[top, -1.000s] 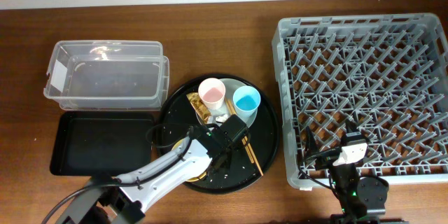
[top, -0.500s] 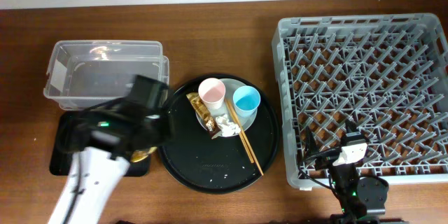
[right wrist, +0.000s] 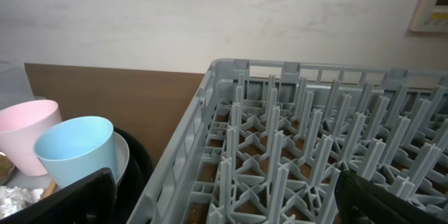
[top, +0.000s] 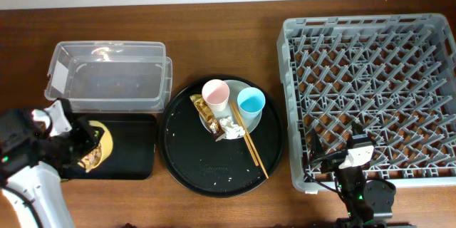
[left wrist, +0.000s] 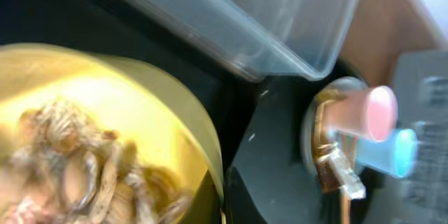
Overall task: Sort waste into correct bins and load items into the dishwasher rack
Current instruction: 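Carry the yellow bowl over the black tray and tip out scraps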
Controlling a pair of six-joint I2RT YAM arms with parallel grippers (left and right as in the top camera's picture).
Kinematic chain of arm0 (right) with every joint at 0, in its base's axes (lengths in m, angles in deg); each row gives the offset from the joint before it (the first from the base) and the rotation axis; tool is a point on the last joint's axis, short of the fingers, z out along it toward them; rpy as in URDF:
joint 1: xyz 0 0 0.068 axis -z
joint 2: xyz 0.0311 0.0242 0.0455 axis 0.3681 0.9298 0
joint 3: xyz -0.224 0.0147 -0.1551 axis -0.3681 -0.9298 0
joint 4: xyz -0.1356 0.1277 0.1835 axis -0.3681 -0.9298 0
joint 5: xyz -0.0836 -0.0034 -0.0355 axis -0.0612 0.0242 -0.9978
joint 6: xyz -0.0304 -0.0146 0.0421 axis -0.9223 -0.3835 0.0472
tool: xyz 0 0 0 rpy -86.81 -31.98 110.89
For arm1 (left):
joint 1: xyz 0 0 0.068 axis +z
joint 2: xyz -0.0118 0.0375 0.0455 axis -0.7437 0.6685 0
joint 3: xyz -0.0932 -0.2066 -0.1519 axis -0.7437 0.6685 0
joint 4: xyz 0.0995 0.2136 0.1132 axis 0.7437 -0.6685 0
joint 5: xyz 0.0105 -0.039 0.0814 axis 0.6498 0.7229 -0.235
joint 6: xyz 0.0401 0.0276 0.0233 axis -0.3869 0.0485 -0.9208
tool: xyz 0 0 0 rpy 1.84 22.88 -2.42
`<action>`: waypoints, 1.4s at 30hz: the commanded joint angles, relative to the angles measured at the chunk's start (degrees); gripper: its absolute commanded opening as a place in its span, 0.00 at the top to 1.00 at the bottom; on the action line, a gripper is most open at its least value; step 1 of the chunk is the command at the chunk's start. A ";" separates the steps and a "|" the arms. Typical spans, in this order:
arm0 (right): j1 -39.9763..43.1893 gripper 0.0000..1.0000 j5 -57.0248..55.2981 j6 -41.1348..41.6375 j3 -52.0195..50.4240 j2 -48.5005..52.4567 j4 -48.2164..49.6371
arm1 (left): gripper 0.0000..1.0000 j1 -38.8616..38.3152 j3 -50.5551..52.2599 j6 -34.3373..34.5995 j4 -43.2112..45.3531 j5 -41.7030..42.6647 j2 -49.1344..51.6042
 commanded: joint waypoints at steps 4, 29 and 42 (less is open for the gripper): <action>0.37 0.02 -0.26 -0.15 -0.31 -0.37 -0.28 | 1.00 11.47 5.60 -8.52 9.18 27.15 8.79; 0.37 0.01 -0.26 -0.15 -0.31 -0.37 -0.28 | 1.00 11.56 6.16 -18.03 1.42 55.34 26.73; 0.37 0.02 -0.26 -0.17 -0.31 -0.37 -0.28 | 1.00 23.78 6.16 -24.20 -4.68 53.05 26.71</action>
